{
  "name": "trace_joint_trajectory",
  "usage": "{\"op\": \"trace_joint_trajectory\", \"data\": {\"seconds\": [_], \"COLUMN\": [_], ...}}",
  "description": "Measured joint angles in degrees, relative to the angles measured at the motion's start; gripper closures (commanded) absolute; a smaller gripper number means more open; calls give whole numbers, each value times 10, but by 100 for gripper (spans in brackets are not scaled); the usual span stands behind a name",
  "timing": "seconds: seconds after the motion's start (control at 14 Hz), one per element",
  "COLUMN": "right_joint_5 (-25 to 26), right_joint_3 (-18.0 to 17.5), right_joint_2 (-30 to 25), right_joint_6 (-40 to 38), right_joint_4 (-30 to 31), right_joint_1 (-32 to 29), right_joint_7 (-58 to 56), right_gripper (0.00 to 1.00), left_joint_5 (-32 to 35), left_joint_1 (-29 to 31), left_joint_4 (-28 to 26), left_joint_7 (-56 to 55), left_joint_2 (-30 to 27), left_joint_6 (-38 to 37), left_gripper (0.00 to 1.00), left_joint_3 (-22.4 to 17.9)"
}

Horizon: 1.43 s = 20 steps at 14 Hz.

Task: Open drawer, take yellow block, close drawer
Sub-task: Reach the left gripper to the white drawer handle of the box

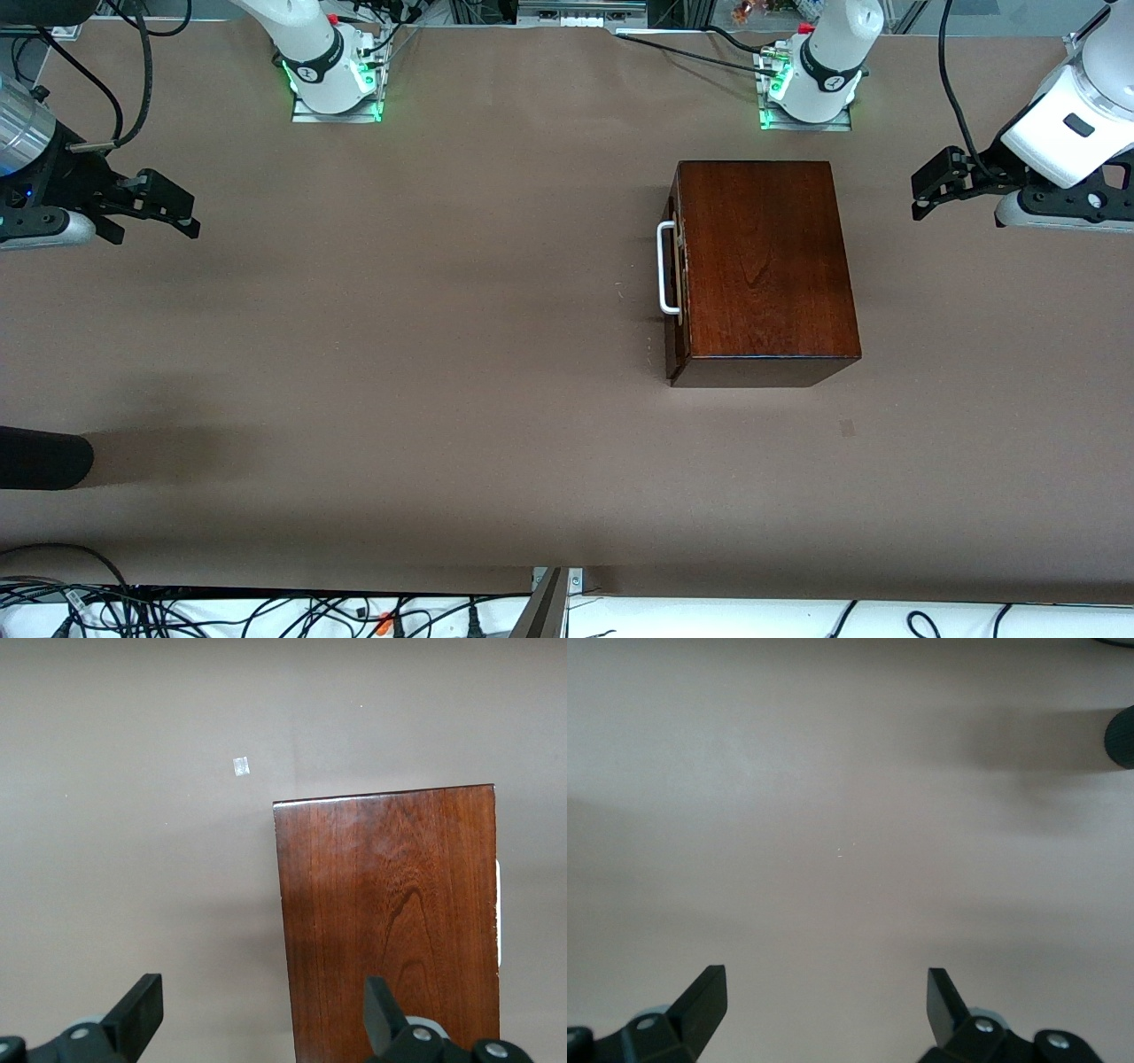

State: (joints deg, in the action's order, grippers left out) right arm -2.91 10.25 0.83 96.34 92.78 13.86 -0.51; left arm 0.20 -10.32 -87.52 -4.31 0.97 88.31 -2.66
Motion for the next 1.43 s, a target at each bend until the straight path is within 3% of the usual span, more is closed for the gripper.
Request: {"op": "trace_joint_trajectory", "data": {"seconds": [0.29,0.43,1.0,1.14,1.43], "right_joint_5": [0,0,0,0,0], "right_joint_3": [0,1,2,2,2], "right_joint_2": [0,0,0,0,0], "right_joint_6": [0,0,0,0,0], "right_joint_4": [0,0,0,0,0], "right_joint_1": [0,0,-1,-1,-1], "right_joint_7": [0,0,0,0,0], "right_gripper": [0,0,0,0,0], "left_joint_5": [0,-1,0,14,73], "left_joint_1": [0,0,-14,-46,-150], "left_joint_4": [0,0,12,27,50], "left_joint_7": [-1,-19,-268,-323,-437], "left_joint_2": [0,0,28,60,129], "left_joint_6": [-5,-8,-2,1,5], "left_gripper": [0,0,0,0,0], "left_joint_3": [4,28,245,275,280]}}
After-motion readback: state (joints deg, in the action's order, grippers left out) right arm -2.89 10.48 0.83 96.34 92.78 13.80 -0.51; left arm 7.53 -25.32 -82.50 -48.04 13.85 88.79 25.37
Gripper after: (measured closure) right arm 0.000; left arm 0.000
